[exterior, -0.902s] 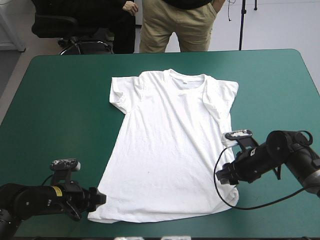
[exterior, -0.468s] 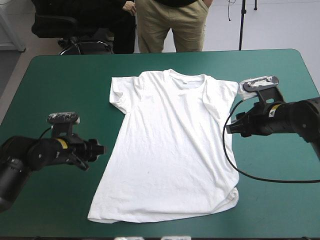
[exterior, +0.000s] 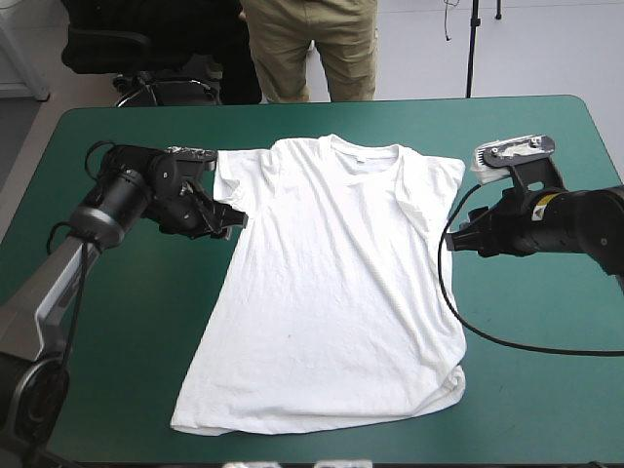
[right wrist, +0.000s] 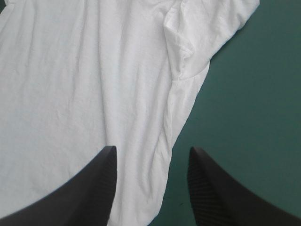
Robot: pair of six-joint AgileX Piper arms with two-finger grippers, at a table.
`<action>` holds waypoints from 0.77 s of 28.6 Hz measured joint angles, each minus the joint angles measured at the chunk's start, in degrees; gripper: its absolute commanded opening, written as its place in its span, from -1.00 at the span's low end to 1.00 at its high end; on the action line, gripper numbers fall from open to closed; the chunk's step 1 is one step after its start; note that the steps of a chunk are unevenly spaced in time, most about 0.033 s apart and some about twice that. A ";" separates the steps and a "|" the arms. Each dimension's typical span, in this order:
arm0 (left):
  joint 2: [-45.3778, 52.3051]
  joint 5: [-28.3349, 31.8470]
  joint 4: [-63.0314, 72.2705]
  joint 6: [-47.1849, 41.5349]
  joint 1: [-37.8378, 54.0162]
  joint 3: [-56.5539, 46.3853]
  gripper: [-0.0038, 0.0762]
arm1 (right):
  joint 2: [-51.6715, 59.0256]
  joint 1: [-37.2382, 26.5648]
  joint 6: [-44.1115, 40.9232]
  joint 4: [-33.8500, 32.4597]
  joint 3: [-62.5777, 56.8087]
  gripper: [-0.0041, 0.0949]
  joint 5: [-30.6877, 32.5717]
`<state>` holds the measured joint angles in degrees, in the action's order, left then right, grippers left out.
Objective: Fold the cloth
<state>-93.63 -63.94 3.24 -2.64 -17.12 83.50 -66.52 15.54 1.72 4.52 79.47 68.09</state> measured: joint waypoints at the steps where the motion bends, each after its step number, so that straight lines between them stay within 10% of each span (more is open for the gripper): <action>1: -1.64 -0.51 -0.54 0.18 0.00 1.51 0.23 | 0.00 0.00 -0.02 -0.01 0.00 -0.04 0.05; 22: -18.72 2.66 2.19 2.64 0.00 7.53 0.16 | 0.00 0.00 -0.62 -0.08 0.00 -0.08 -0.05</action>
<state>-112.35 -61.28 5.43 0.00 -17.12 91.04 -66.52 15.54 1.11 4.44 79.47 68.03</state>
